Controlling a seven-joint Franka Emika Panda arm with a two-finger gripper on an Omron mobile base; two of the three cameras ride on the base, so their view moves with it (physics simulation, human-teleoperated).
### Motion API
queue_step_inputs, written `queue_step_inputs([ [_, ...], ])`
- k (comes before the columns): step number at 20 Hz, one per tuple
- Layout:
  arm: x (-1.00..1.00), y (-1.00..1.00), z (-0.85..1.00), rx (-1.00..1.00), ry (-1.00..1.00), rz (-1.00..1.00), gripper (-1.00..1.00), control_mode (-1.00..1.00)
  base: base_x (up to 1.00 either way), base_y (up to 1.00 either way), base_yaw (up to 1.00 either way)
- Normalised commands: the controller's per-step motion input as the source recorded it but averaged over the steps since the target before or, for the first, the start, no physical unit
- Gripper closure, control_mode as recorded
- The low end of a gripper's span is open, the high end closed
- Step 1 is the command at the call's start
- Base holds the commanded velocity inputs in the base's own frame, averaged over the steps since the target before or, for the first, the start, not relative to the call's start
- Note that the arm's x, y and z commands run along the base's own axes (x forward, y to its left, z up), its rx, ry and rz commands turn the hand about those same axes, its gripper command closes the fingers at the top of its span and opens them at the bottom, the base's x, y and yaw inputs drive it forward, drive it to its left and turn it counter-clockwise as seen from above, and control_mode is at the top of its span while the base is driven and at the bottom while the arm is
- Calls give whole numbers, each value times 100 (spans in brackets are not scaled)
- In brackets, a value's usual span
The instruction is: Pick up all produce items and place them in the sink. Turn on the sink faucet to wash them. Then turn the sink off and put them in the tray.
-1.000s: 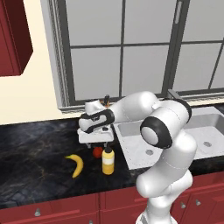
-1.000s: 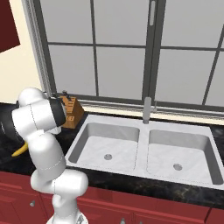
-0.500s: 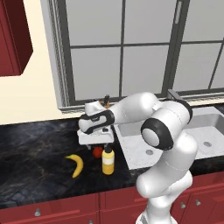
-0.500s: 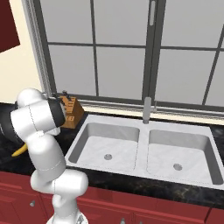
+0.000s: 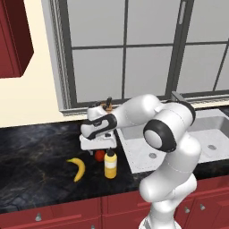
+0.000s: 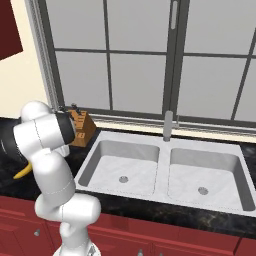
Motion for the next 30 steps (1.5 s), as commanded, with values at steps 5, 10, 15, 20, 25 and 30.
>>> queue_step_inputs([
  [5,0,0,-12,0,0,0,-100,-100,0,0,0],
  [10,1,0,-20,0,0,0,-100,-100,0,0,0],
  [15,3,0,-15,0,-1,0,100,-100,0,0,0],
  [20,0,-3,11,0,-5,0,100,-100,0,0,0],
  [25,0,-4,71,0,-13,0,100,-100,0,0,0],
  [30,3,-26,54,0,-7,0,100,-100,0,0,0],
])
